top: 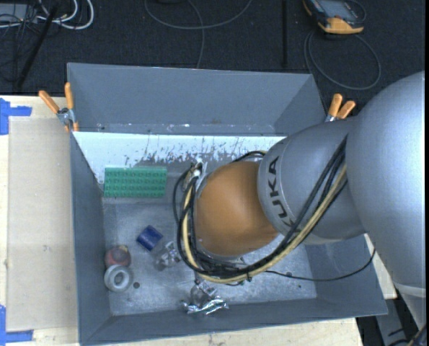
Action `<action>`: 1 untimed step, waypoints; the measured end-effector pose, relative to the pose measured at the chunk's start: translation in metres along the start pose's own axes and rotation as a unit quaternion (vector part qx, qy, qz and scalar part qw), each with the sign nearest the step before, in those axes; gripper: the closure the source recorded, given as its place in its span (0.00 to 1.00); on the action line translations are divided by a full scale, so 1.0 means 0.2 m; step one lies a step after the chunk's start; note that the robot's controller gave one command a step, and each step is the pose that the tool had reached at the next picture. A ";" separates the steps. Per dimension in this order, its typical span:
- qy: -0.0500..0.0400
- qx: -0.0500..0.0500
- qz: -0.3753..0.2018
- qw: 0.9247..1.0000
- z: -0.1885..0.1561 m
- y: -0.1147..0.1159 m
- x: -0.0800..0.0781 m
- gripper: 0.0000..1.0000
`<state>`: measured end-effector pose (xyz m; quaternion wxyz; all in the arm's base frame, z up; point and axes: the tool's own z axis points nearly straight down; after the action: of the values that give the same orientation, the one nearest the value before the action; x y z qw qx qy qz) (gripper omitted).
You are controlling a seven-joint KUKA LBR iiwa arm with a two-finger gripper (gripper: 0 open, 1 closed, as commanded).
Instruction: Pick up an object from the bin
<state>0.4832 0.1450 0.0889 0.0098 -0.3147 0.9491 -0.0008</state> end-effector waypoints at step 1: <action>0.001 0.000 -0.066 0.998 -0.03 -0.24 0.21 0.00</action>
Offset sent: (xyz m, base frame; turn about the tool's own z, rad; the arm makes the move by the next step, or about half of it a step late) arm -0.0109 -0.0634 0.0040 -0.1367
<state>0.4774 0.0813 0.0952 0.0087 -0.3770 0.9262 -0.0015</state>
